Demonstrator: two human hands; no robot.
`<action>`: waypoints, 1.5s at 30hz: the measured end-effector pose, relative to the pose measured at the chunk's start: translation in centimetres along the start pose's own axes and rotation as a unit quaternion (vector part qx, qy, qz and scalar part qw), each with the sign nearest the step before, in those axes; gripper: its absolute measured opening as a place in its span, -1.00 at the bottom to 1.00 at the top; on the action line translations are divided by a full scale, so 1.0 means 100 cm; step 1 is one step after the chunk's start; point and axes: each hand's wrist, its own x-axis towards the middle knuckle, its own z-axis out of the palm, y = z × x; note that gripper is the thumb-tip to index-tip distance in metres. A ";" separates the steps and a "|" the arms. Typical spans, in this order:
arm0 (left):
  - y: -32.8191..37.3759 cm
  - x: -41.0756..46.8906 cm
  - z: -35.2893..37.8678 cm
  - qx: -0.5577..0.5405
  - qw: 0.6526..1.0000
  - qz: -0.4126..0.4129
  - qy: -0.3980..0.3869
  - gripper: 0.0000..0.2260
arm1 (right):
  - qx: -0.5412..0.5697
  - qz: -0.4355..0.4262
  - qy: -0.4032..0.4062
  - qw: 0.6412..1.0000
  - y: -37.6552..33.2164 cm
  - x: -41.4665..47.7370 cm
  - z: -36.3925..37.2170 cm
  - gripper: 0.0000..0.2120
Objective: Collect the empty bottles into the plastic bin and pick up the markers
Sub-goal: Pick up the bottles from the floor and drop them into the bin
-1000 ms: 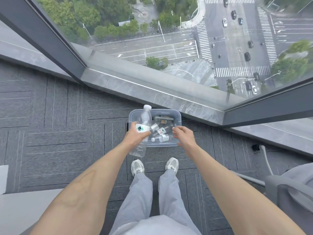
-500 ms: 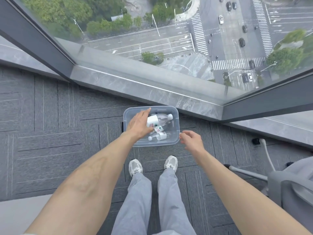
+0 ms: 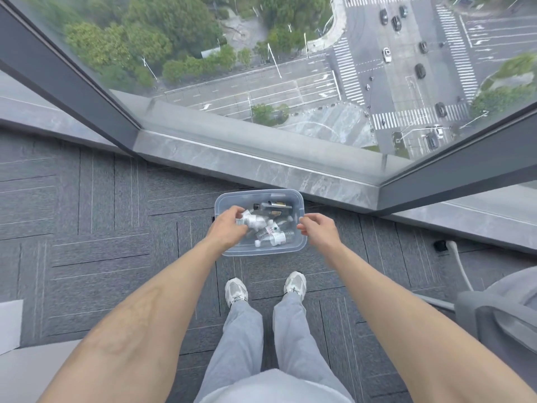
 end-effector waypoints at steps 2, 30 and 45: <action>0.014 -0.014 -0.003 -0.023 1.000 0.002 0.002 -0.60 | 0.009 -0.010 0.002 1.000 -0.004 -0.013 -0.009 -0.70; 0.138 -0.197 0.127 0.033 0.930 0.260 -0.259 -0.75 | 0.400 -0.003 0.408 0.821 0.177 -0.305 -0.083 -0.68; 0.118 -0.495 0.395 0.200 0.779 0.370 -0.464 -0.76 | 0.577 0.085 0.588 0.561 0.481 -0.508 -0.072 -0.67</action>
